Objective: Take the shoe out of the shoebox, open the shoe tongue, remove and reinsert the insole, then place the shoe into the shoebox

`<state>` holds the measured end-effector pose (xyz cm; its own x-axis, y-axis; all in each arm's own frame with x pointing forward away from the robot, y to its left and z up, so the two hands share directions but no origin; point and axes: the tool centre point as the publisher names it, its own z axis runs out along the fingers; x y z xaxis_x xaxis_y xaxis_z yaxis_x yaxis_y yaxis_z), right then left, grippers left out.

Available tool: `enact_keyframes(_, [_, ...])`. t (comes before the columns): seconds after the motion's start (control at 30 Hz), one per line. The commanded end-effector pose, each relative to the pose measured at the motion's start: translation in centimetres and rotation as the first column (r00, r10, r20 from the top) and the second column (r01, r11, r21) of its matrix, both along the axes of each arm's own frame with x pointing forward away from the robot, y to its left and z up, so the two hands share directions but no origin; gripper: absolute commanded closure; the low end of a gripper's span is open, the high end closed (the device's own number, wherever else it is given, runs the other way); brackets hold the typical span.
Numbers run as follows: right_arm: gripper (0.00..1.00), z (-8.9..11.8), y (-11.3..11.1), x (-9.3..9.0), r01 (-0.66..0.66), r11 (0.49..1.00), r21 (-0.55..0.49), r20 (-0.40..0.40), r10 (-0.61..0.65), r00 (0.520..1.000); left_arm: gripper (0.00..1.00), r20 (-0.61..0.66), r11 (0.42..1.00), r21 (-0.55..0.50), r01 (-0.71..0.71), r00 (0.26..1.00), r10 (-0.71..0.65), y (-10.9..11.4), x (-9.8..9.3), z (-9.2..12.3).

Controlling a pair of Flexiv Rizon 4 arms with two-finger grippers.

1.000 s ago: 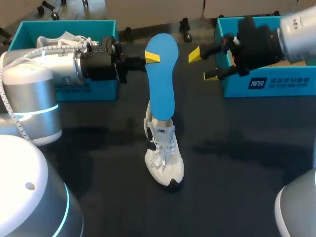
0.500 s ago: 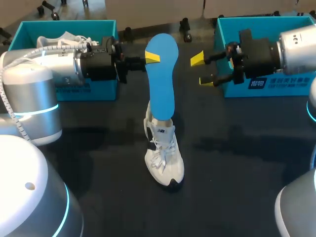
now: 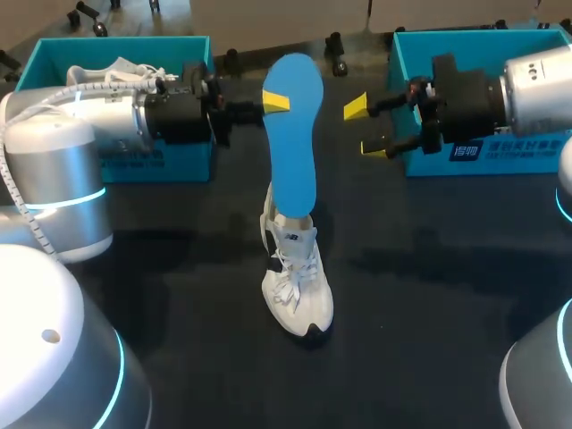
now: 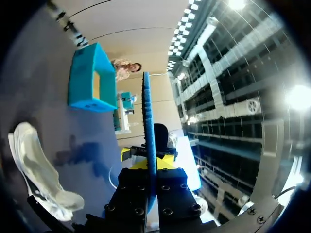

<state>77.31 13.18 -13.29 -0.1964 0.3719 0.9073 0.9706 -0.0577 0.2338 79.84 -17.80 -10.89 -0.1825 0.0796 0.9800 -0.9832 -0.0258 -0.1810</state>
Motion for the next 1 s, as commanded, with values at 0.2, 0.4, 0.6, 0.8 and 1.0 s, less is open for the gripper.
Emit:
enact_keyframes(0.2, [0.0,0.0,0.3,0.1,0.001,1.0,-0.002,-0.001,-0.001,1.0,1.0,0.444,0.98,-0.199,0.01,0.893,0.081,0.7,0.6,-0.7])
enact_keyframes(0.4, [0.0,0.0,0.3,0.1,0.001,1.0,-0.002,-0.001,-0.001,1.0,1.0,0.663,0.968,-0.243,0.062,0.739,0.119,1.0,0.5,-0.4])
enact_keyframes(0.6, [0.0,0.0,0.3,0.1,0.001,1.0,-0.002,-0.001,-0.001,1.0,1.0,0.839,0.961,-0.245,0.129,0.525,0.143,1.5,0.3,0.1])
enact_keyframes(0.8, [0.0,0.0,0.3,0.1,0.001,1.0,-0.002,-0.001,-0.001,1.0,1.0,0.953,0.966,-0.193,0.173,0.265,0.143,1.8,0.6,0.5])
enact_keyframes(1.0, [0.0,0.0,0.3,0.1,0.001,1.0,-0.002,-0.001,-0.001,1.0,1.0,0.988,0.966,-0.156,0.204,0.017,0.156,2.1,0.6,1.4])
